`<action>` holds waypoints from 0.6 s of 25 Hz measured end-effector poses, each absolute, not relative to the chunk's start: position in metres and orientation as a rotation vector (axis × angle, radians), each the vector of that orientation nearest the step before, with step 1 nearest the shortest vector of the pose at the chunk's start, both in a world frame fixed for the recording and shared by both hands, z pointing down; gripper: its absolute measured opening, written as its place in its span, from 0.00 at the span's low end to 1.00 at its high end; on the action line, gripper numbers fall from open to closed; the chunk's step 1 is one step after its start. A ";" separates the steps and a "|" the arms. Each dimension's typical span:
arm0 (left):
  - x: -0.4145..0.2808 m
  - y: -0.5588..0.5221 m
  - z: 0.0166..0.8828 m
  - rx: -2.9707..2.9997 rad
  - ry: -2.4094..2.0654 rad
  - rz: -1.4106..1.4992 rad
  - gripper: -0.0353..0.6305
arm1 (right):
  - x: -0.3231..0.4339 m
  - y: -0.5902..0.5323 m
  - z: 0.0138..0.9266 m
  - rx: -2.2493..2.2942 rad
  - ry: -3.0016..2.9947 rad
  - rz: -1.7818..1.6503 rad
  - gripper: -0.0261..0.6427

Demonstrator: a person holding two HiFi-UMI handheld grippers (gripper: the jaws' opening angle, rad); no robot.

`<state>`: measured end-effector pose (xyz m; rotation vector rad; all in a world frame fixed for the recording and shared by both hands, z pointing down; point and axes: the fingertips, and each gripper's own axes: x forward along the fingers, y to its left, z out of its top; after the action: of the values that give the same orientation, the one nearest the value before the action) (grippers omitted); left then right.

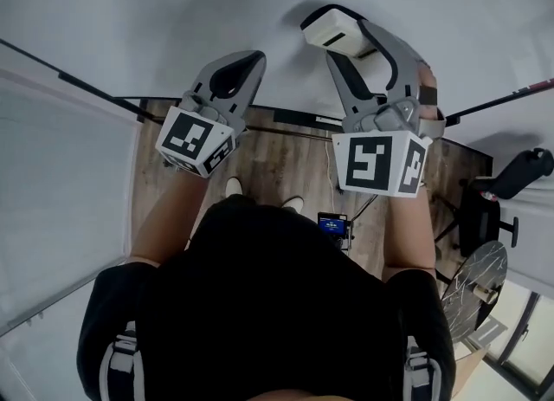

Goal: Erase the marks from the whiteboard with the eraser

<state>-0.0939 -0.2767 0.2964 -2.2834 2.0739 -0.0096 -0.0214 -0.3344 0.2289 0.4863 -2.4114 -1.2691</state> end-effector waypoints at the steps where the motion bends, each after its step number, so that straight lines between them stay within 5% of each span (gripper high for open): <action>1: -0.094 -0.278 0.293 -2.283 2.069 -0.025 0.06 | -0.024 -0.335 0.219 0.498 -2.376 -1.313 0.39; 15: -0.113 -0.282 0.275 -2.380 1.911 0.102 0.06 | -0.064 -0.355 0.134 0.664 -2.112 -1.446 0.38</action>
<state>-0.1127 -0.2816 0.2750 -2.3798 1.9111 0.1022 -0.0638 -0.3550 0.1343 0.6643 -2.1122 -1.4456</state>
